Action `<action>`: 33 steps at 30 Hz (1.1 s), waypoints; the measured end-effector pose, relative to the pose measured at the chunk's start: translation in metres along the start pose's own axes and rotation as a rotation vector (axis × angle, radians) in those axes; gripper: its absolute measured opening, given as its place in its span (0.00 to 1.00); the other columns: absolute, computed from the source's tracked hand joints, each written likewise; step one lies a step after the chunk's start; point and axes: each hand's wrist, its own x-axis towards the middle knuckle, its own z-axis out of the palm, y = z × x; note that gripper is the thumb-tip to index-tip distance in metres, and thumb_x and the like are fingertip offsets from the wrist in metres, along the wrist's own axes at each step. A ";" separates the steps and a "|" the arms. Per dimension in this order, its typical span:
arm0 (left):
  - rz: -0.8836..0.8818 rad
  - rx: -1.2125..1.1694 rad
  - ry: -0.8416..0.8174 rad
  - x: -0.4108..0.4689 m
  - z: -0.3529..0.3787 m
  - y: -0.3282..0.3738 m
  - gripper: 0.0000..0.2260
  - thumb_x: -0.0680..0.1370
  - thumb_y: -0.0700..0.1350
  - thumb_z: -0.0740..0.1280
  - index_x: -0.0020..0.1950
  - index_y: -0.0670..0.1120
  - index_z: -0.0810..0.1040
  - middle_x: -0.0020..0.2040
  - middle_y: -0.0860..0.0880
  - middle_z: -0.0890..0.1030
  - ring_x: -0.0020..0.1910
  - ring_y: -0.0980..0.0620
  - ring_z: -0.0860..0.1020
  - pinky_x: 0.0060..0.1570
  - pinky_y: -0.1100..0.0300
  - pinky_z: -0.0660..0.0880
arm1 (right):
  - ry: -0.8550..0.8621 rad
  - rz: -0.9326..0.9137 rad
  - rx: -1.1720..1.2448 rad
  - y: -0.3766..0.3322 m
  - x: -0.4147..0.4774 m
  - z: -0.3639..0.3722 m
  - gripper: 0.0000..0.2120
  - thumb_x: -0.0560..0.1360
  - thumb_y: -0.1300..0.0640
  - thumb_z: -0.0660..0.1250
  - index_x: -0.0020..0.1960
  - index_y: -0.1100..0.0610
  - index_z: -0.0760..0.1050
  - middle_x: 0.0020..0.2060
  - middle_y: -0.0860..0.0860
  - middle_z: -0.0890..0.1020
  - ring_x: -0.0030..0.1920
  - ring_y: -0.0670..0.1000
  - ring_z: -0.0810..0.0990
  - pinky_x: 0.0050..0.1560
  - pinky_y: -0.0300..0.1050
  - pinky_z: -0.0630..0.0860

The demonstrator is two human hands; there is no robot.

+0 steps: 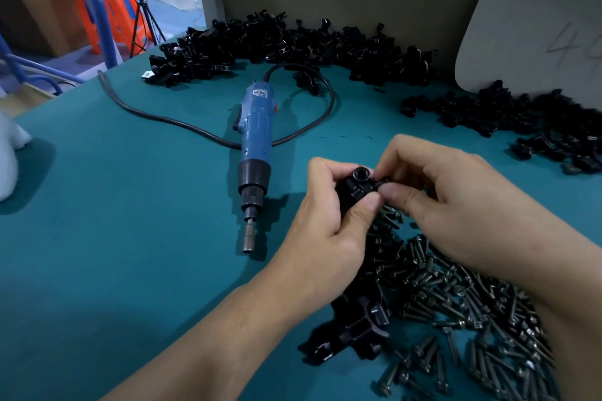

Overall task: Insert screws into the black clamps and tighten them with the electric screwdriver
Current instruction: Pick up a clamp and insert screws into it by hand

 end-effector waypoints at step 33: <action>0.053 0.022 -0.039 -0.001 -0.002 0.005 0.09 0.83 0.49 0.66 0.60 0.57 0.68 0.53 0.62 0.81 0.56 0.62 0.80 0.53 0.70 0.73 | 0.001 -0.027 0.346 0.014 0.000 -0.007 0.05 0.72 0.53 0.74 0.46 0.44 0.84 0.40 0.44 0.87 0.42 0.45 0.86 0.49 0.41 0.82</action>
